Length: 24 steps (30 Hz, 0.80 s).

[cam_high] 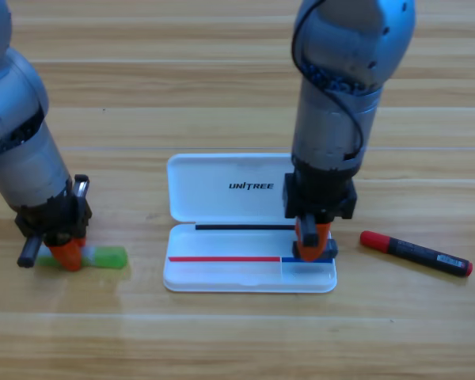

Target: Clean up eraser and pencils

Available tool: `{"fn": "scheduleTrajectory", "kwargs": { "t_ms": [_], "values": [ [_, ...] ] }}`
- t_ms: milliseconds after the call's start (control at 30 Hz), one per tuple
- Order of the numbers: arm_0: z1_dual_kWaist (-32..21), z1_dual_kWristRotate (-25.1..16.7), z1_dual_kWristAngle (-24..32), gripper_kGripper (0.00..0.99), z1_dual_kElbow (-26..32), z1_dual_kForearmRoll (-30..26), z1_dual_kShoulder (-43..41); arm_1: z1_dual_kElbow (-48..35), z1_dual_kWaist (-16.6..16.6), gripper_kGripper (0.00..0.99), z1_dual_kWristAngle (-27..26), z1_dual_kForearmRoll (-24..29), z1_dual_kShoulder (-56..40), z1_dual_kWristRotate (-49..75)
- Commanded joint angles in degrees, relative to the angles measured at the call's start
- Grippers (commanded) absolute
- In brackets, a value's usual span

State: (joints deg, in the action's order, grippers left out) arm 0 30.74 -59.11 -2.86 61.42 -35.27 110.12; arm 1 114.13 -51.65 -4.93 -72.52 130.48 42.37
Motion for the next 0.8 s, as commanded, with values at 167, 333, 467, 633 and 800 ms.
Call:
{"fn": "scheduleTrajectory", "kwargs": {
  "t_ms": [167,333,467,633,800],
  "values": [
    [1.0,0.1,-1.3,0.009,-1.2,-1.8,-1.7,2.1,-1.8,0.0,0.4,-1.2,5.6,0.2],
    [1.4,0.6,-1.2,0.009,4.2,-8.8,-4.4,2.1,-1.5,0.0,0.4,-1.2,6.1,0.2],
    [2.5,0.5,-1.3,0.009,11.9,-17.4,-5.3,2.2,-1.3,0.0,0.4,-1.2,6.4,0.2],
    [3.9,0.6,-1.7,0.009,19.0,-24.1,-6.5,2.2,-1.2,0.0,0.4,-1.2,6.9,0.2],
    [4.9,1.1,-1.8,0.011,22.5,-27.5,-7.0,2.1,-1.1,0.0,0.4,-1.2,6.9,0.1]
  ]
}}
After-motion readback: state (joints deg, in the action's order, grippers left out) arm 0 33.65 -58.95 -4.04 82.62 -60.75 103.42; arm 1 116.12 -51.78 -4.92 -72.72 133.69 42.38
